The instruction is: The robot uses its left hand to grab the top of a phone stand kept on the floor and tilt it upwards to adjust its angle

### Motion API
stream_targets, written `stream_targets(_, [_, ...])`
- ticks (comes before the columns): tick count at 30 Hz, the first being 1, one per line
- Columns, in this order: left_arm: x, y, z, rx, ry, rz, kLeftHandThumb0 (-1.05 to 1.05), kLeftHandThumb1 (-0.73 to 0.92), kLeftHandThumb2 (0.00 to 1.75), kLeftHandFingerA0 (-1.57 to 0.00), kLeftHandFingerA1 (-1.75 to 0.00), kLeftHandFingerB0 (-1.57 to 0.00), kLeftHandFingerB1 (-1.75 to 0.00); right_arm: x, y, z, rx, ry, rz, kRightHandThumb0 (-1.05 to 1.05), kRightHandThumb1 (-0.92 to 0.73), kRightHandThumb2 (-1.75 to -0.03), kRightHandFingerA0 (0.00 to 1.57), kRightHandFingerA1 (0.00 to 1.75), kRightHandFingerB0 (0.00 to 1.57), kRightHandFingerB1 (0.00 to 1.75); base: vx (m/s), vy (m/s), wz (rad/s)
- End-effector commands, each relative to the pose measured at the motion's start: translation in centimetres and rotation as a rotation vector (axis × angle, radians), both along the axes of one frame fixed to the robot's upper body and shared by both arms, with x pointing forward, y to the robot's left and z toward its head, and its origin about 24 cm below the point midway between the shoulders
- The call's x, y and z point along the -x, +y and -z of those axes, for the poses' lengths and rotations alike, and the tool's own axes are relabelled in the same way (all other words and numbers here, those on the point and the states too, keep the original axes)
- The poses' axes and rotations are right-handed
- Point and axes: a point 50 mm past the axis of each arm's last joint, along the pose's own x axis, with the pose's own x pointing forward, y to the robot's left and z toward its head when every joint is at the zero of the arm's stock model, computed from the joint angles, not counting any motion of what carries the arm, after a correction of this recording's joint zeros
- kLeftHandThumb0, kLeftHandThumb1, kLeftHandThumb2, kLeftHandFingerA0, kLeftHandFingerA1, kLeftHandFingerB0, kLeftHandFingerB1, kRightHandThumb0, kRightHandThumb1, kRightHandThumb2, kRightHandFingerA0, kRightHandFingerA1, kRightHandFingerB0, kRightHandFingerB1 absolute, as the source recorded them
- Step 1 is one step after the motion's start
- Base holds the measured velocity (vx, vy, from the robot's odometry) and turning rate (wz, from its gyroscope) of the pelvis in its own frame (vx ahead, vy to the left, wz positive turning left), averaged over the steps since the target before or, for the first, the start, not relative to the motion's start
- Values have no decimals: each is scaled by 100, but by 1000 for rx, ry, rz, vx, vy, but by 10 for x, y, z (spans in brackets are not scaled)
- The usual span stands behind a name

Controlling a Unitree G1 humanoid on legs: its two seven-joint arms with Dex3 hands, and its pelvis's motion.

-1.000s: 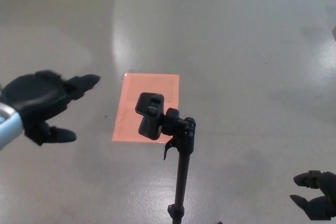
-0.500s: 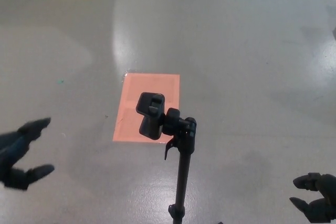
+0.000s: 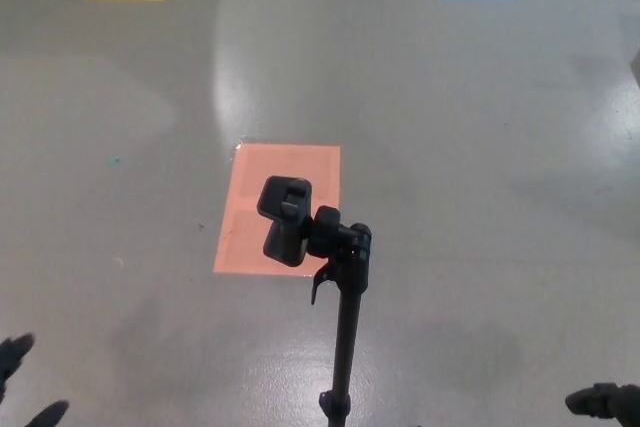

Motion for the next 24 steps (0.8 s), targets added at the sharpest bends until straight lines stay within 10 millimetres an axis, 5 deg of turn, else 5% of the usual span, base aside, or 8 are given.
stream_targets(1, [26, 15, 14, 24, 98, -170, -83, 65, 105, -18, -47, 0, -25, 18, -5, 11, 27, 41, 8, -57, -79, -64, 19, 34, 18, 29, 0, 0, 0])
stream_targets(2, [29, 17, 15, 15, 117, -176, -86, 86, 67, -25, -32, -7, -21, 19, -5, 12, 25, 43, 9, -57, -79, -64, 19, 34, 18, 29, 0, 0, 0])
stream_targets(8, [43, 24, 23, 16, 211, -233, -83, 88, 67, -19, -31, -7, -24, 26, -4, 18, 19, 63, 27, -56, -78, -64, 18, 33, 18, 28, 0, 0, 0])
stream_targets(11, [62, 28, 30, -6, 274, -256, -84, 73, 104, -14, -43, -5, -31, 39, -3, 26, 7, 93, 33, -55, -78, -64, 18, 33, 18, 28, 0, 0, 0])
stream_targets(14, [82, 33, 37, -24, 341, -266, -83, 90, 68, -22, -30, -11, -23, 56, -2, 36, 16, 139, 20, -55, -79, -64, 18, 33, 17, 28, 0, 0, 0])
stream_targets(15, [85, 33, 38, -26, 358, -270, -83, 73, 104, -13, -42, -5, -34, 60, -2, 38, 14, 147, 24, -54, -78, -64, 18, 33, 17, 28, 0, 0, 0])
stream_targets(18, [93, 31, 43, 5, 405, -276, -82, 89, 69, -13, -26, -9, -22, 70, -4, 42, 13, 164, 34, -55, -78, -63, 19, 33, 19, 29, 0, 0, 0])
stream_targets(24, [104, 28, 48, 47, 440, -276, -76, 68, 106, -4, -39, -3, -26, 84, -5, 48, 3, 189, 46, -53, -77, -63, 19, 33, 18, 29, 0, 0, 0])
